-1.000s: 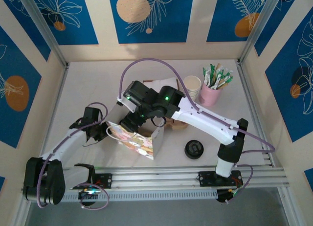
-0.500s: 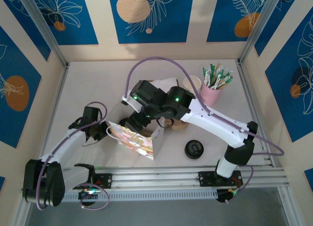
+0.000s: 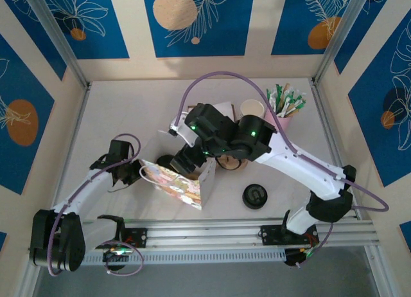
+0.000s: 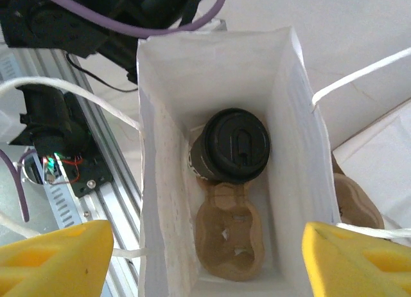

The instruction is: Pack the takeout coffee

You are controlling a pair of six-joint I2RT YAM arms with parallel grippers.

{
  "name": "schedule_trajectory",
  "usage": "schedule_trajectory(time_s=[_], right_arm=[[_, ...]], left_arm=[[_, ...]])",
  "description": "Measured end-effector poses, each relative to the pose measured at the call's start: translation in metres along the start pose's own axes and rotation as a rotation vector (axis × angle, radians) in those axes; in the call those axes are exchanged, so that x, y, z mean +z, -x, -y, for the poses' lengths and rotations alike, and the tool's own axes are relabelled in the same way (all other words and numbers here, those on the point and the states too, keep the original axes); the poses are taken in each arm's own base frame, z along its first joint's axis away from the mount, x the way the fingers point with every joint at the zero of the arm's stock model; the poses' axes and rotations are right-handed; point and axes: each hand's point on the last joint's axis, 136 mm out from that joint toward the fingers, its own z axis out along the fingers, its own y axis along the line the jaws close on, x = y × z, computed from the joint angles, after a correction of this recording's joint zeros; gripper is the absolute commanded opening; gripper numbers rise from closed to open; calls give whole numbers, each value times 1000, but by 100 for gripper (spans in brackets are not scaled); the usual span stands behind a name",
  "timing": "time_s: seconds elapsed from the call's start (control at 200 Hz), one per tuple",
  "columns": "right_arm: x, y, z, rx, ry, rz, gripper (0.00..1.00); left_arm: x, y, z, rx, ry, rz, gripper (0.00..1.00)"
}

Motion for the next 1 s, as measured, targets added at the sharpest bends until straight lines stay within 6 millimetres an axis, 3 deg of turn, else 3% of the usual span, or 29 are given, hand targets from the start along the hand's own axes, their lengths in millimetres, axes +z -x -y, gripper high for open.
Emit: schedule_trajectory(time_s=[0.3,0.575,0.795,1.0], right_arm=[[-32,14,25,34,-122,161,79],[-92,24,73,165,-270,375,77],[-132,2,151,395,-461,457,76],[-155,-54,236,656,-656,432,75]], left_arm=[[-3,5,3,3,-1,12,55],[-17,12,7,28,-3,59,55],[-43,27,17,59,-12,142,56],[-73,37,24,88,-18,229,57]])
